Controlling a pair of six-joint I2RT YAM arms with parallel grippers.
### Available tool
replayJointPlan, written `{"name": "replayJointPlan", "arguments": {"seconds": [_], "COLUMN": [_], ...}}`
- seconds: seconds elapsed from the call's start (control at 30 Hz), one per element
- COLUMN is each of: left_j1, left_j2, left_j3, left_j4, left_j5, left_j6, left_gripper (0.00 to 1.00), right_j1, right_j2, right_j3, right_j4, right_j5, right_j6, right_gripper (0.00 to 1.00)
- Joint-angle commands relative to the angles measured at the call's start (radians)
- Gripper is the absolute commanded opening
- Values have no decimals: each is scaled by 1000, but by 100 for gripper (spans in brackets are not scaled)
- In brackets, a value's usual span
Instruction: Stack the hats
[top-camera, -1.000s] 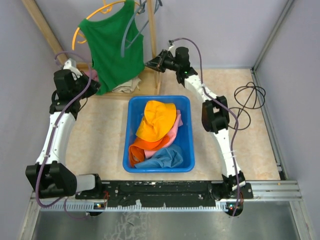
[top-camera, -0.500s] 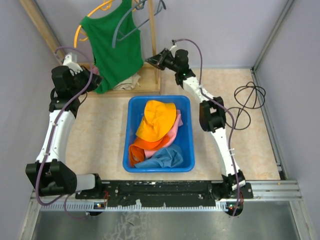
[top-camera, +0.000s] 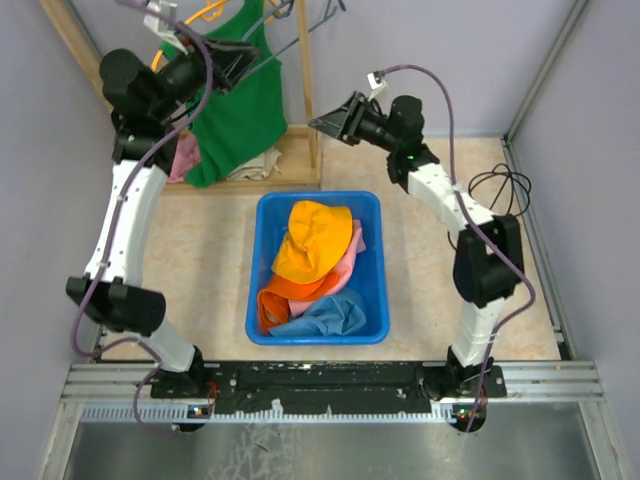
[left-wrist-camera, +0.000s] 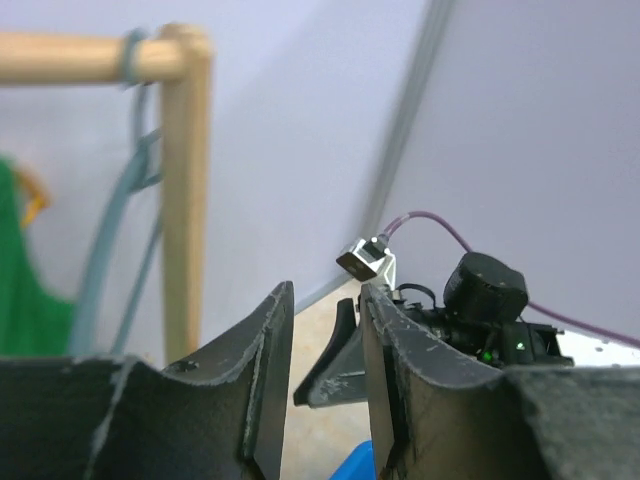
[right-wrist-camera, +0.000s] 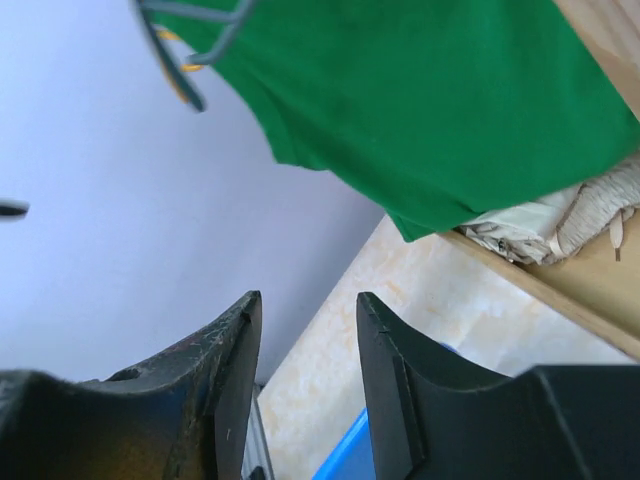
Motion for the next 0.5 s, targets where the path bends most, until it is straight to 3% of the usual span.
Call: {"name": "replayJointPlan", "arguments": {"seconds": [0.0, 0.17, 0.47], "left_j1": [-69, -91, -96], "left_j2": [176, 323, 561], "left_j3": [216, 388, 549], "left_j4": [-9, 18, 147], "left_j5": [116, 30, -117], "left_j6": [-15, 34, 76], "left_gripper": [44, 49, 41], "right_j1": [-45, -90, -119], "right_j2": [-159, -273, -410], "right_j3": [-182, -316, -397], "right_j4": [43, 46, -52], "right_j5": [-14, -16, 11], "right_j6": [-71, -75, -145], "right_gripper": [47, 51, 52]}}
